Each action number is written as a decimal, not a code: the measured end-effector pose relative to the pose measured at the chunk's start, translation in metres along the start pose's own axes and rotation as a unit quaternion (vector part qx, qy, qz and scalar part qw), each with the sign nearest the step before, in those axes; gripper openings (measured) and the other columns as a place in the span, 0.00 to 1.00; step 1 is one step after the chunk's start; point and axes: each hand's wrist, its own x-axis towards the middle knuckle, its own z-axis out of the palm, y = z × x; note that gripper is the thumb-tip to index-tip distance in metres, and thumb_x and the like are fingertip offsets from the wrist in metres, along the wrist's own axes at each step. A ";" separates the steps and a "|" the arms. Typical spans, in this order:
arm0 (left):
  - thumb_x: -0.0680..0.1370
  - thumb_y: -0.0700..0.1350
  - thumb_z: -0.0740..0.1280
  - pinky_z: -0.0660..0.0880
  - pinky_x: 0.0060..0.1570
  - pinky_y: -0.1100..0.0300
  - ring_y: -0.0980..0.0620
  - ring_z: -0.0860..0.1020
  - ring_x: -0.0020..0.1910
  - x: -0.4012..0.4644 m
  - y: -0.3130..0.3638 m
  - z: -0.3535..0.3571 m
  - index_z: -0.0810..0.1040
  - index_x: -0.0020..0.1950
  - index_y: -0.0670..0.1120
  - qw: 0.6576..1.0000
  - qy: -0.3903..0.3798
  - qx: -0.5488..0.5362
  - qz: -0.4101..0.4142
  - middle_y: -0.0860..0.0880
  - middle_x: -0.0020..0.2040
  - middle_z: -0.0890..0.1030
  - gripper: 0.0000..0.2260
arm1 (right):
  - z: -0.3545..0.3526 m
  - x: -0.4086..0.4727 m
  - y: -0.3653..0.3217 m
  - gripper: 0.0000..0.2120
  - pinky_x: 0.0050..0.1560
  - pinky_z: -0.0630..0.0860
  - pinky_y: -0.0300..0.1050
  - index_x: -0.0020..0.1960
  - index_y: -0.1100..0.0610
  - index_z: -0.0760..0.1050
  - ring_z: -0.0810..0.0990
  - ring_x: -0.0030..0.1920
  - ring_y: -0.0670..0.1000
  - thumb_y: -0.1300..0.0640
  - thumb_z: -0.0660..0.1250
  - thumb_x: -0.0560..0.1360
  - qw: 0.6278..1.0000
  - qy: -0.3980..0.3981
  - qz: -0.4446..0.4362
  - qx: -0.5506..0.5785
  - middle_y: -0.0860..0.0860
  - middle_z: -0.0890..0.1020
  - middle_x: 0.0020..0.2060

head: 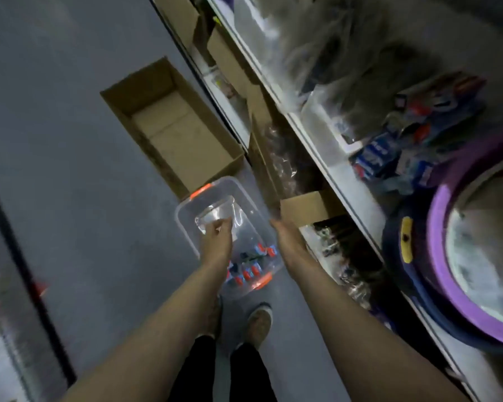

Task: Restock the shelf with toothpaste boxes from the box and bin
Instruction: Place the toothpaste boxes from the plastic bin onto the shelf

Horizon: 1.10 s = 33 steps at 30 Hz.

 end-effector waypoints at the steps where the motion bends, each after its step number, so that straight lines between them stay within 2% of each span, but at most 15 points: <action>1: 0.82 0.54 0.61 0.74 0.57 0.50 0.45 0.76 0.53 0.013 -0.018 0.004 0.75 0.57 0.52 1.000 0.004 0.002 -0.011 0.46 0.55 0.79 0.09 | 0.008 0.016 0.017 0.10 0.57 0.73 0.53 0.39 0.51 0.76 0.77 0.44 0.54 0.53 0.64 0.80 1.000 0.000 0.011 -0.008 0.52 0.79 0.41; 2: 0.82 0.54 0.61 0.74 0.57 0.50 0.45 0.76 0.53 0.026 -0.035 0.008 0.76 0.58 0.51 1.000 0.004 0.003 -0.024 0.47 0.55 0.78 0.10 | 0.015 0.031 0.033 0.11 0.57 0.73 0.54 0.37 0.51 0.75 0.78 0.45 0.55 0.53 0.64 0.79 1.000 0.002 0.023 -0.018 0.52 0.79 0.40; 4: 0.82 0.52 0.61 0.72 0.51 0.53 0.46 0.75 0.52 0.052 -0.069 0.015 0.78 0.57 0.50 0.999 -0.008 0.018 -0.042 0.48 0.53 0.78 0.10 | 0.029 0.061 0.062 0.13 0.59 0.75 0.53 0.40 0.54 0.78 0.80 0.52 0.59 0.48 0.60 0.74 0.998 0.000 0.054 -0.041 0.56 0.83 0.47; 6: 0.82 0.49 0.61 0.73 0.43 0.55 0.46 0.77 0.47 0.078 -0.101 0.024 0.79 0.47 0.48 0.998 -0.009 0.035 -0.050 0.49 0.44 0.79 0.09 | 0.043 0.090 0.093 0.18 0.59 0.76 0.51 0.48 0.54 0.81 0.81 0.56 0.60 0.44 0.59 0.70 0.995 -0.003 0.081 -0.055 0.55 0.83 0.53; 8: 0.82 0.50 0.63 0.74 0.46 0.55 0.48 0.77 0.44 0.104 -0.129 0.033 0.76 0.40 0.51 0.997 0.006 0.044 -0.063 0.53 0.39 0.78 0.11 | 0.056 0.116 0.119 0.21 0.60 0.76 0.50 0.53 0.53 0.82 0.81 0.57 0.57 0.41 0.61 0.70 0.995 0.009 0.083 -0.055 0.52 0.82 0.55; 10: 0.81 0.54 0.65 0.77 0.53 0.52 0.48 0.78 0.44 0.128 -0.155 0.043 0.75 0.40 0.53 0.996 0.012 0.053 -0.070 0.52 0.40 0.79 0.11 | 0.068 0.134 0.135 0.14 0.58 0.73 0.47 0.56 0.54 0.81 0.79 0.55 0.53 0.46 0.63 0.78 0.997 0.014 0.062 -0.053 0.51 0.81 0.55; 11: 0.78 0.58 0.66 0.77 0.56 0.49 0.45 0.80 0.46 0.141 -0.171 0.048 0.76 0.42 0.52 0.995 0.010 0.067 -0.069 0.49 0.43 0.81 0.12 | 0.072 0.144 0.144 0.11 0.55 0.71 0.44 0.55 0.55 0.79 0.78 0.53 0.51 0.50 0.63 0.80 0.997 0.020 0.049 -0.050 0.51 0.80 0.54; 12: 0.74 0.63 0.65 0.77 0.58 0.46 0.42 0.80 0.50 0.155 -0.187 0.054 0.79 0.48 0.50 0.994 0.007 0.084 -0.071 0.44 0.48 0.82 0.17 | 0.078 0.155 0.154 0.08 0.53 0.70 0.42 0.55 0.54 0.78 0.77 0.53 0.49 0.51 0.64 0.81 0.998 0.034 0.037 -0.048 0.50 0.80 0.54; 14: 0.69 0.68 0.63 0.76 0.60 0.44 0.39 0.79 0.57 0.179 -0.213 0.066 0.80 0.59 0.45 0.991 0.016 0.115 -0.071 0.38 0.58 0.80 0.31 | 0.089 0.175 0.171 0.13 0.54 0.70 0.39 0.60 0.56 0.78 0.78 0.55 0.49 0.51 0.69 0.79 0.996 0.074 0.016 -0.047 0.50 0.81 0.57; 16: 0.74 0.63 0.67 0.74 0.63 0.48 0.38 0.77 0.61 0.191 -0.221 0.075 0.77 0.65 0.43 0.987 0.010 0.138 -0.076 0.37 0.63 0.78 0.29 | 0.101 0.193 0.184 0.20 0.55 0.71 0.38 0.65 0.57 0.77 0.79 0.59 0.51 0.52 0.73 0.76 0.992 0.114 0.008 -0.045 0.52 0.81 0.60; 19: 0.79 0.56 0.67 0.68 0.65 0.52 0.39 0.73 0.66 0.205 -0.231 0.085 0.73 0.70 0.42 0.979 0.011 0.194 -0.067 0.38 0.67 0.75 0.25 | 0.111 0.211 0.196 0.23 0.50 0.64 0.30 0.67 0.56 0.76 0.78 0.60 0.53 0.53 0.75 0.74 0.986 0.145 -0.001 -0.086 0.54 0.77 0.62; 23: 0.79 0.56 0.67 0.66 0.65 0.52 0.39 0.70 0.69 0.223 -0.249 0.095 0.70 0.72 0.41 0.970 0.009 0.226 -0.092 0.38 0.69 0.72 0.27 | 0.122 0.225 0.211 0.25 0.53 0.68 0.39 0.70 0.54 0.74 0.77 0.59 0.55 0.50 0.74 0.75 0.979 0.150 -0.003 -0.135 0.55 0.70 0.66; 28: 0.78 0.53 0.69 0.67 0.65 0.49 0.38 0.71 0.68 0.237 -0.264 0.103 0.68 0.70 0.38 0.964 0.004 0.244 -0.109 0.37 0.69 0.70 0.27 | 0.130 0.238 0.223 0.26 0.56 0.76 0.49 0.72 0.52 0.71 0.78 0.59 0.57 0.48 0.72 0.76 0.969 0.168 0.014 -0.183 0.55 0.69 0.67; 30: 0.78 0.52 0.70 0.70 0.63 0.48 0.37 0.73 0.65 0.243 -0.268 0.105 0.70 0.68 0.38 0.964 0.012 0.236 -0.118 0.37 0.67 0.72 0.25 | 0.132 0.242 0.226 0.25 0.57 0.77 0.52 0.72 0.50 0.71 0.78 0.59 0.58 0.49 0.71 0.77 0.962 0.177 0.012 -0.207 0.55 0.69 0.67; 33: 0.78 0.51 0.71 0.74 0.60 0.47 0.36 0.76 0.61 0.252 -0.275 0.107 0.73 0.64 0.38 0.967 0.028 0.222 -0.121 0.37 0.63 0.77 0.22 | 0.134 0.243 0.226 0.23 0.55 0.77 0.51 0.71 0.51 0.72 0.79 0.58 0.58 0.50 0.71 0.77 0.955 0.182 0.021 -0.232 0.54 0.69 0.65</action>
